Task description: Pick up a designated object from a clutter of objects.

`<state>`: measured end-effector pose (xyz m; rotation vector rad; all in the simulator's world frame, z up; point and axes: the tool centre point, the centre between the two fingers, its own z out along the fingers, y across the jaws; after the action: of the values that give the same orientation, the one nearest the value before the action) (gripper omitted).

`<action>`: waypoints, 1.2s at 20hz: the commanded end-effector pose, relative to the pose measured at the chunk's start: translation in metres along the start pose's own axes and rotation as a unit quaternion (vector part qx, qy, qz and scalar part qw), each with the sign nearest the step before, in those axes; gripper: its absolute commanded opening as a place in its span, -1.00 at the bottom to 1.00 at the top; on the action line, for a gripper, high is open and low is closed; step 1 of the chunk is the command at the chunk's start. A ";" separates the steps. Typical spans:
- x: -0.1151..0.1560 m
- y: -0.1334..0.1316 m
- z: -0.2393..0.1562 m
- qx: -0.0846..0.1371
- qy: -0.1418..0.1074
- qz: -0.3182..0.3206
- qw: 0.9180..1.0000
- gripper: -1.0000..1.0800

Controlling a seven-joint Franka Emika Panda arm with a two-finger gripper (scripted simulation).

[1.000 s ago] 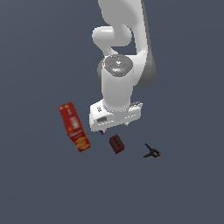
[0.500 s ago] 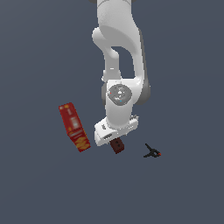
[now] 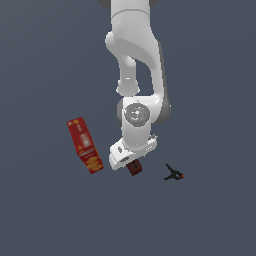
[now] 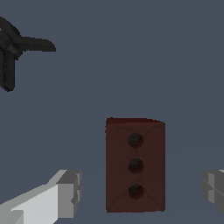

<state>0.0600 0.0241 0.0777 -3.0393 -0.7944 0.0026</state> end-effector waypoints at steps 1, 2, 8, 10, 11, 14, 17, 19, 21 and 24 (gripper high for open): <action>0.000 0.000 0.003 0.000 0.000 0.000 1.000 0.92; 0.000 0.000 0.005 0.000 0.000 0.000 1.000 0.92; -0.001 0.000 0.032 0.000 0.001 -0.001 1.000 0.92; -0.001 0.000 0.041 0.000 0.001 -0.001 1.000 0.92; -0.001 -0.001 0.044 0.000 0.001 -0.002 1.000 0.92; 0.000 0.000 0.050 0.000 0.001 -0.002 1.000 0.92; 0.000 0.000 0.051 0.000 0.001 -0.002 1.000 -1.00; 0.000 0.000 0.051 0.000 0.001 -0.002 1.000 -1.00; 0.000 0.000 0.051 0.000 0.001 -0.002 1.000 -1.00; 0.000 0.000 0.051 0.000 0.001 -0.002 1.000 -1.00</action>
<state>0.0601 0.0234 0.0274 -3.0388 -0.7984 0.0009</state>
